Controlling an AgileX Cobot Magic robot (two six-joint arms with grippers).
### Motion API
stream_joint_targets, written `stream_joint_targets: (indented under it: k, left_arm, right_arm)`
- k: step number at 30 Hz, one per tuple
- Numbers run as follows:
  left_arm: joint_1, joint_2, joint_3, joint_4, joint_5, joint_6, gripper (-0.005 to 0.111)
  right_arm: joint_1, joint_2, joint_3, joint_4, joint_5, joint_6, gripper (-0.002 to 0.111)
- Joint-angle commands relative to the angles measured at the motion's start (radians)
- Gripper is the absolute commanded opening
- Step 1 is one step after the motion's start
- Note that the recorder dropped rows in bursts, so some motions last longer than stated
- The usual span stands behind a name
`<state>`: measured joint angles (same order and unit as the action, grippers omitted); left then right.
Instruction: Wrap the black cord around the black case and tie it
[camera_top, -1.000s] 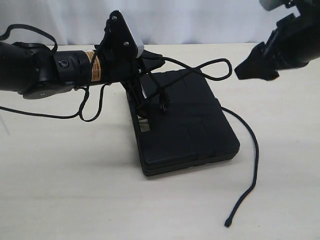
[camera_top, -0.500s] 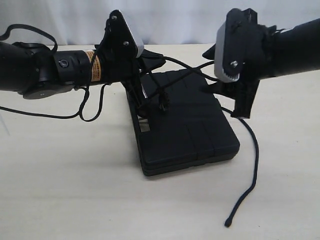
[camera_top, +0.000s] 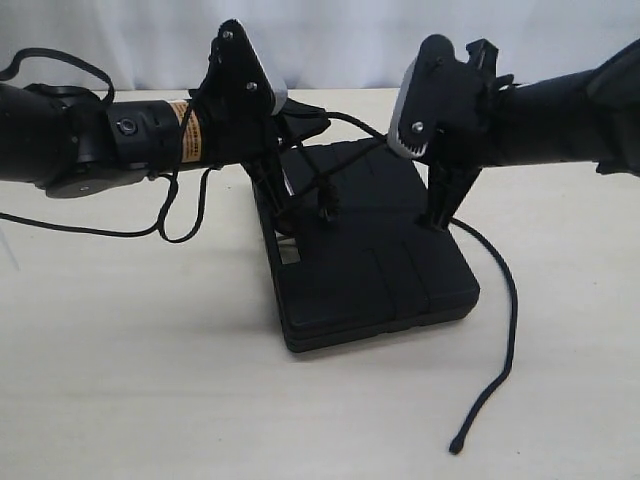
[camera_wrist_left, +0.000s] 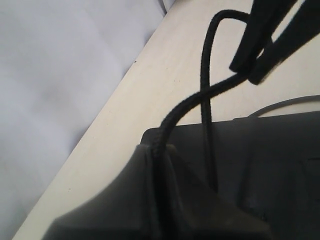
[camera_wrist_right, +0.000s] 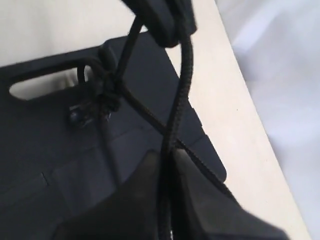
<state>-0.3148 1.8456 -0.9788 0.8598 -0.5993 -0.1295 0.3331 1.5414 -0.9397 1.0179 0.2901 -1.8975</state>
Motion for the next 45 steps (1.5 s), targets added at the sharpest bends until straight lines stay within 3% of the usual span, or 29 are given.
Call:
stream_joint_targets:
  k: [1,4,8,13,16,22,29,35,42,45]
  left_arm:
    - [0.0,-0.007,0.002,-0.015,0.038,-0.008,0.0]
    - [0.0,-0.007,0.002,-0.019,0.04,-0.003,0.008]
    - [0.0,-0.007,0.0,-0.019,0.017,-0.002,0.029]
    - [0.0,-0.011,0.0,-0.019,0.041,-0.002,0.053]
    - [0.0,-0.011,0.0,-0.016,0.087,-0.002,0.058]
    - [0.0,0.026,0.0,-0.005,0.268,-0.002,0.058]
    - [-0.042,0.098,0.0,0.044,0.097,0.002,0.058]
    - [-0.058,0.168,-0.03,-0.107,0.086,0.032,0.058]
    - [-0.058,0.218,-0.067,-0.119,0.014,0.032,0.057]
    - [-0.058,0.225,-0.07,-0.122,0.033,0.03,0.039]
  right_arm:
    - [0.004,-0.042,-0.001,0.062,0.014,0.126,0.004]
    - [-0.001,-0.053,-0.001,0.062,0.012,0.221,0.004]
    - [-0.054,-0.053,-0.027,0.028,0.062,0.46,0.004]
    - [-0.127,-0.053,-0.107,-0.142,0.237,0.798,0.004]
    - [-0.15,-0.053,-0.147,-0.24,0.28,1.02,0.004]
    - [-0.15,-0.053,-0.175,-0.331,0.291,1.216,0.004]
    - [-0.15,-0.053,-0.176,-0.324,0.292,1.297,0.004]
    - [-0.15,-0.053,-0.176,-0.324,0.295,1.387,0.004]
    - [-0.15,-0.053,-0.176,-0.267,0.338,1.43,0.004]
    - [-0.15,-0.053,-0.176,-0.267,0.332,1.475,0.005]
